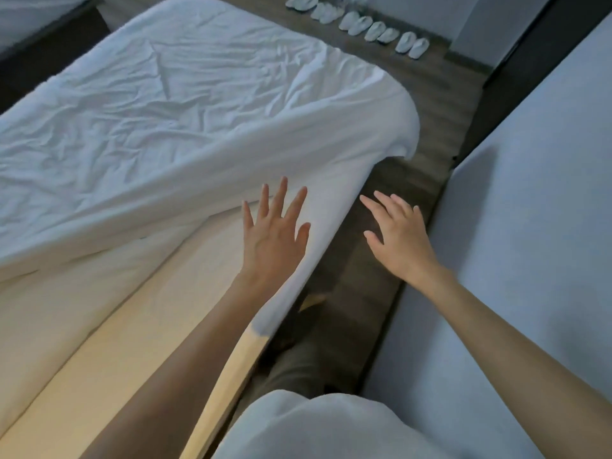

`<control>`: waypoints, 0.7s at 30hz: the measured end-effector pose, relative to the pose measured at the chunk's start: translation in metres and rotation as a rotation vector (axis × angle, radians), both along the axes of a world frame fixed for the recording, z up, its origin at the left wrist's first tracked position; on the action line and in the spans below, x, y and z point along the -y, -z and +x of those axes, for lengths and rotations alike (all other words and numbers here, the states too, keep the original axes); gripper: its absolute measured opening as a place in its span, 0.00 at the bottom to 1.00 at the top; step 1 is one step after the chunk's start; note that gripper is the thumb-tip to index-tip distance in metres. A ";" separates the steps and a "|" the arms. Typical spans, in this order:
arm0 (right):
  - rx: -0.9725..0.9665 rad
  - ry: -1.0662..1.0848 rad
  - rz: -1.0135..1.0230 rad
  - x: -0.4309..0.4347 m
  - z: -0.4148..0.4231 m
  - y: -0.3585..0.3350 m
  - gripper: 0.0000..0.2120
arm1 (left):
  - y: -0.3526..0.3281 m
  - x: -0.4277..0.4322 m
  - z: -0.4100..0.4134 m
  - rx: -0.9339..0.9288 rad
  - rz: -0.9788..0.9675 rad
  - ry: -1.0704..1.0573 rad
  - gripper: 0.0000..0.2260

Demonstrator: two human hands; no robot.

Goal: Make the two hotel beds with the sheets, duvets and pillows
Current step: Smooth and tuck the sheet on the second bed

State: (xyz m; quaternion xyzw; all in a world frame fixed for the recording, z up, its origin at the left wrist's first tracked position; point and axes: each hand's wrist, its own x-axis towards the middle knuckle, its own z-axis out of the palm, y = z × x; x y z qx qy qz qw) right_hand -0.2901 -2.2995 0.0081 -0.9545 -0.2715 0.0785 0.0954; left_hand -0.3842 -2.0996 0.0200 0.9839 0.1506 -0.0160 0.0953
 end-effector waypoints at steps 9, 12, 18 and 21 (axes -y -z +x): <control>0.006 0.168 -0.031 0.059 0.165 0.035 0.30 | 0.027 0.034 0.204 -0.010 -0.022 0.163 0.26; -0.016 0.196 -0.030 0.070 0.228 0.041 0.31 | 0.038 0.044 0.283 -0.037 -0.012 0.211 0.26; -0.029 0.188 -0.062 0.088 0.341 0.043 0.30 | 0.053 0.071 0.424 -0.122 -0.002 0.298 0.27; -0.069 0.178 -0.062 0.097 0.393 0.058 0.30 | 0.066 0.087 0.475 -0.180 -0.028 0.293 0.27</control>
